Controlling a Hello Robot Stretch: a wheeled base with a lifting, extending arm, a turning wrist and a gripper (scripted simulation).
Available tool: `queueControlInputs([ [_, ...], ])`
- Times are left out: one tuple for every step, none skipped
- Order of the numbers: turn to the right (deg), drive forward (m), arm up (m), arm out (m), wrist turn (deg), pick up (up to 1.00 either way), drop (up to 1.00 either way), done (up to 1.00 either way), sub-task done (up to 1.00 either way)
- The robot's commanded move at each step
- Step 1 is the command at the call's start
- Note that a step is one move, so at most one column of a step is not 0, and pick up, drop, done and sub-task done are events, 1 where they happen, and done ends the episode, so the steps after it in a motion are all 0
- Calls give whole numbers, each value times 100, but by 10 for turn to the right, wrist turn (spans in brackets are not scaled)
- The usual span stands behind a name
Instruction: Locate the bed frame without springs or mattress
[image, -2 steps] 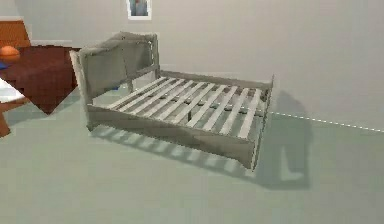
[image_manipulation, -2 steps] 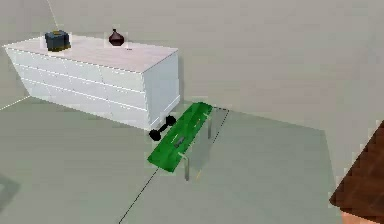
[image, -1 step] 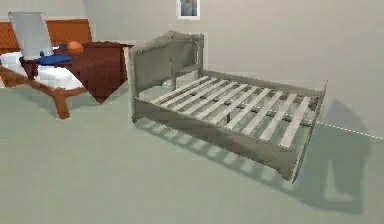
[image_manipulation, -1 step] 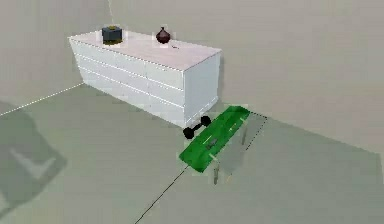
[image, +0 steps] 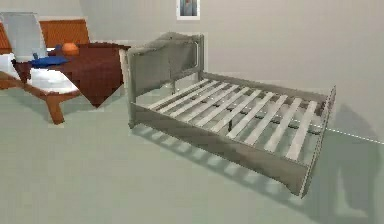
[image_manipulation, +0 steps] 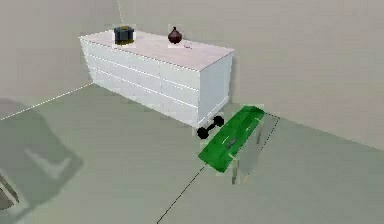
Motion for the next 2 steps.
queueControlInputs([
  [450,0,0,0,0,0,0,0,0],
  [0,85,0,0,0,0,0,0,0],
])
